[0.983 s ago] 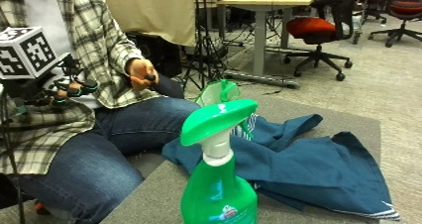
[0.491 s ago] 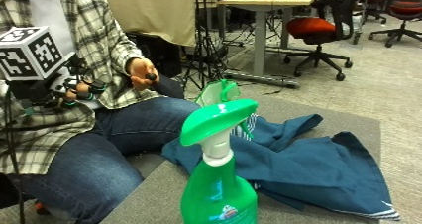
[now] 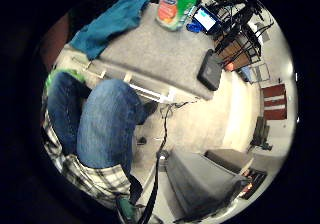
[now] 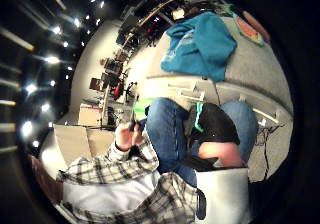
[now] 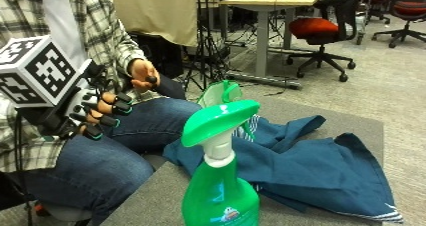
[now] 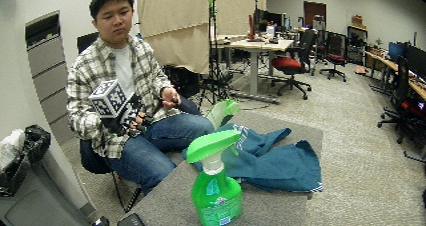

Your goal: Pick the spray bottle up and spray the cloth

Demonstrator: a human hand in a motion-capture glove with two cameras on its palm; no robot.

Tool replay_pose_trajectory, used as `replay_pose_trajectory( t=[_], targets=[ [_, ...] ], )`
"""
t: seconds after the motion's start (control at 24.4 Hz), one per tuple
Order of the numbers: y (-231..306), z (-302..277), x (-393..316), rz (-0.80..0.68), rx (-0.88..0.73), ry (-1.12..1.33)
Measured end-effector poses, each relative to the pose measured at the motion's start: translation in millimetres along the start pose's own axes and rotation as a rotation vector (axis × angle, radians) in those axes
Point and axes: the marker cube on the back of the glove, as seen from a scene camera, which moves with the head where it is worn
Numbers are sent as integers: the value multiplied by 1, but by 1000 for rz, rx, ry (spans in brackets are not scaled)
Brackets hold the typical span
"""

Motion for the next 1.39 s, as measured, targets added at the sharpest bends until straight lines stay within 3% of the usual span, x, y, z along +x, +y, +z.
replay_pose_trajectory(
  t=[0.29, 0.53, 0.98, 1.39],
  targets=[
    [-78, -15, 48, 128, 128, -160],
    [-122, -19, 80, 183, 125, -341],
    [-221, -2, 124, 353, 422, -775],
    [-263, -5, 132, 370, 574, -770]
  ],
)
